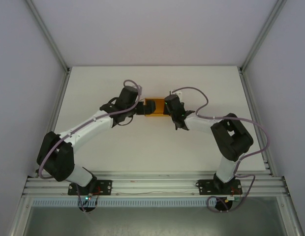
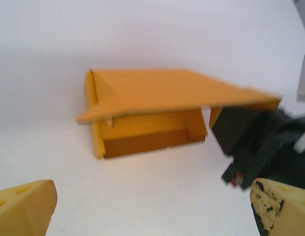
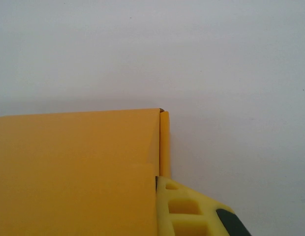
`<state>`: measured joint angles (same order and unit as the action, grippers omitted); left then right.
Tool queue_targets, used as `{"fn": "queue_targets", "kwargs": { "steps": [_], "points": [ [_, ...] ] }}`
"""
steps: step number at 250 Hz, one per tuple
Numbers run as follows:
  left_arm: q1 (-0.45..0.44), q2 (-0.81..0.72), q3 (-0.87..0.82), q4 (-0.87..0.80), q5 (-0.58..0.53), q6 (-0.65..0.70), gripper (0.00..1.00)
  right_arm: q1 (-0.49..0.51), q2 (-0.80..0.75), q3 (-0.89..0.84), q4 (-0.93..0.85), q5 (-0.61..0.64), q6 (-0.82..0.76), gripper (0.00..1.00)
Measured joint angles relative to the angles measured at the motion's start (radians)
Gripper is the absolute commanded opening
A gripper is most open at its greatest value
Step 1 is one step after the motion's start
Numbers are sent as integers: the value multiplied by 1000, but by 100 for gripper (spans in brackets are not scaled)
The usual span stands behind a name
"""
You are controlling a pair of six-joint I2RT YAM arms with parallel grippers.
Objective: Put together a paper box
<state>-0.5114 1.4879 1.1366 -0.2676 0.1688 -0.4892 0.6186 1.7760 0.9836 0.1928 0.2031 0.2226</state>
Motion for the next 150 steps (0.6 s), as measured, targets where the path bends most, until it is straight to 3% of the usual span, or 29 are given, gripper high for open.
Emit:
{"fn": "queue_targets", "kwargs": {
  "steps": [35, 61, 102, 150],
  "points": [
    [109, 25, 84, 3, 35, -28, 100, 3, 0, -9, 14, 8, -34, 0],
    [167, 138, 196, 2, 67, -34, 100, 5, 2, -10, 18, 10, -45, 0],
    [189, 384, 368, -6, 184, -33, 95, 6, 3, -9, 18, 15, -45, 0],
    [189, 509, 346, -8, 304, -38, 85, 7, 3, -13, 18, 19, -43, 5]
  ]
}}
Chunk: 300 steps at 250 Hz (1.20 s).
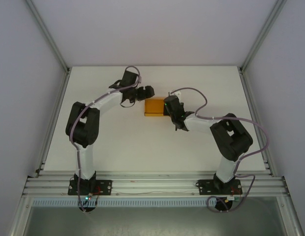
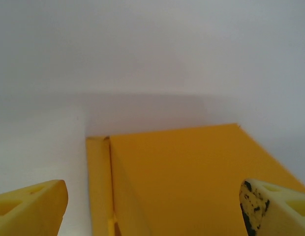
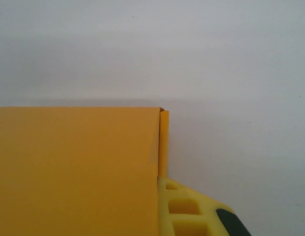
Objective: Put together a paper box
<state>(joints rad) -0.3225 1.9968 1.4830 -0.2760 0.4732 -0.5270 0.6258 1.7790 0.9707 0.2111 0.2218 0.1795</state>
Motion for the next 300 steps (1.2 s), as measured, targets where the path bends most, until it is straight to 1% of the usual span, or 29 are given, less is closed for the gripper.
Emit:
{"fn": "queue_targets", "kwargs": {
  "steps": [21, 41, 49, 59, 91, 124, 137, 191, 206, 222, 245, 269, 293, 300],
  "points": [
    [0, 2, -30, 8, 29, -5, 80, 0, -2, -8, -4, -7, 3, 12],
    [2, 8, -40, 25, 56, -10, 74, 2, -2, -34, -61, -34, 7, 30],
    [2, 13, -44, 38, 69, -13, 72, 3, -2, -51, -81, -38, 12, 39],
    [2, 16, -53, 58, 81, -14, 70, 6, -14, -58, -97, -40, 12, 45],
    [2, 24, -98, 109, 117, -28, 64, 6, -68, -87, -149, -101, 16, 56],
    [2, 41, -119, 142, 133, -33, 60, 6, -159, -140, -215, -167, 20, 65],
    [2, 42, -129, 159, 134, -34, 56, 6, -195, -150, -243, -185, 17, 70],
    [3, 38, -188, 256, 137, -54, 49, 6, -353, -160, -328, -261, 12, 82],
    [4, 32, -214, 295, 140, -60, 48, 6, -395, -169, -339, -278, 24, 89],
    [5, 27, -241, 331, 140, -60, 48, 6, -433, -181, -340, -278, 43, 100],
    [3, 26, -275, 373, 135, -60, 47, -1, -483, -202, -332, -263, 96, 100],
    [-13, 15, -301, 383, 87, -59, 47, -28, -511, -230, -297, -244, 186, 100],
    [-42, -8, -318, 386, 17, -48, 47, -59, -484, -227, -261, -250, 241, 100],
    [-50, -13, -323, 387, 6, -47, 46, -65, -463, -216, -256, -255, 253, 100]
  ]
}}
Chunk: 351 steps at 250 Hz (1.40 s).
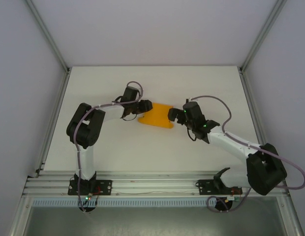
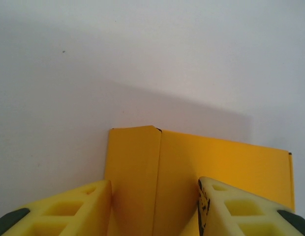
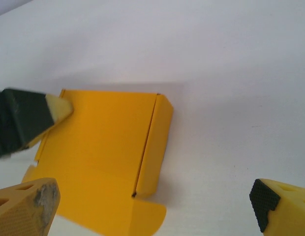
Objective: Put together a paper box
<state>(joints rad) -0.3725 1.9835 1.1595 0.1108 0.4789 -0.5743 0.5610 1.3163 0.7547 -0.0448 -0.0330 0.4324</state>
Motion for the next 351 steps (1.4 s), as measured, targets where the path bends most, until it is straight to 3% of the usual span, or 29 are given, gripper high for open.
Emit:
{"fn": "queue_targets", "kwargs": {
  "steps": [71, 138, 173, 215, 319, 337, 351],
  "points": [
    [-10, -14, -52, 75, -3, -18, 32, -89, 253, 120, 74, -143, 111, 98],
    [61, -6, -153, 266, 167, -112, 26, -146, 299, 104, 122, -288, 182, 99],
    [92, 7, -185, 347, 243, -157, 17, -159, 328, 101, 169, -383, 214, 98],
    [111, 16, -201, 397, 288, -181, 17, -166, 398, 106, 173, -463, 239, 96],
    [116, 16, -199, 396, 301, -176, 19, -171, 524, 136, 367, -667, 360, 65],
    [119, 16, -198, 396, 303, -169, 22, -171, 525, 136, 396, -689, 379, 48],
    [123, 16, -196, 396, 300, -159, 23, -172, 518, 137, 413, -704, 382, 43]
  ]
}}
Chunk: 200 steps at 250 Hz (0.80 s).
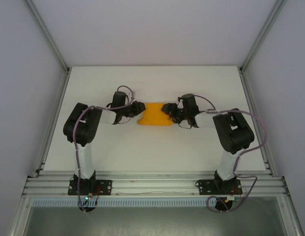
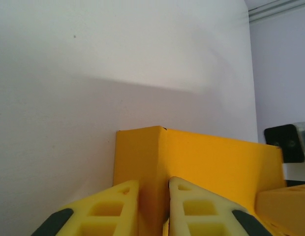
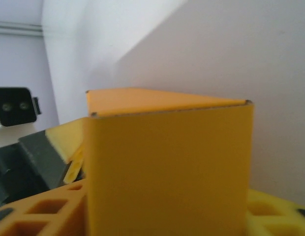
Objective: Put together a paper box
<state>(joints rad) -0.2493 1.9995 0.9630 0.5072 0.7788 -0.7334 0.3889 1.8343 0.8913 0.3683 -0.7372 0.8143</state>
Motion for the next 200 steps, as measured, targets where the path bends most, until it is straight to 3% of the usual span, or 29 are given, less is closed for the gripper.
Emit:
{"fn": "queue_targets", "kwargs": {
  "steps": [26, 41, 50, 67, 97, 122, 158, 200],
  "points": [
    [4, -7, 0, -1, -1, 10, 30, -2, -29, 0, 16, -13, 13, 42],
    [2, -16, 0, -11, -3, 28, 41, -2, -43, 0, 1, -13, 13, 42],
    [2, -26, 0, -23, -4, 43, 57, -4, -51, 0, -10, -15, 13, 42],
    [0, -60, -1, -61, -5, 78, 99, -7, -74, 0, -26, -16, 13, 42],
    [-11, -187, -3, -148, -25, 209, 100, -26, -138, 11, -112, -20, 22, 37],
    [-48, -352, -3, -229, -90, 423, 100, -55, -171, 72, -267, -26, 31, 37],
    [-196, -533, 19, -391, -193, 813, 100, -92, -200, 153, -462, -44, 41, 37],
    [-324, -551, 70, -599, -306, 1128, 100, -122, -248, 197, -638, -124, 111, 37]
  ]
}}
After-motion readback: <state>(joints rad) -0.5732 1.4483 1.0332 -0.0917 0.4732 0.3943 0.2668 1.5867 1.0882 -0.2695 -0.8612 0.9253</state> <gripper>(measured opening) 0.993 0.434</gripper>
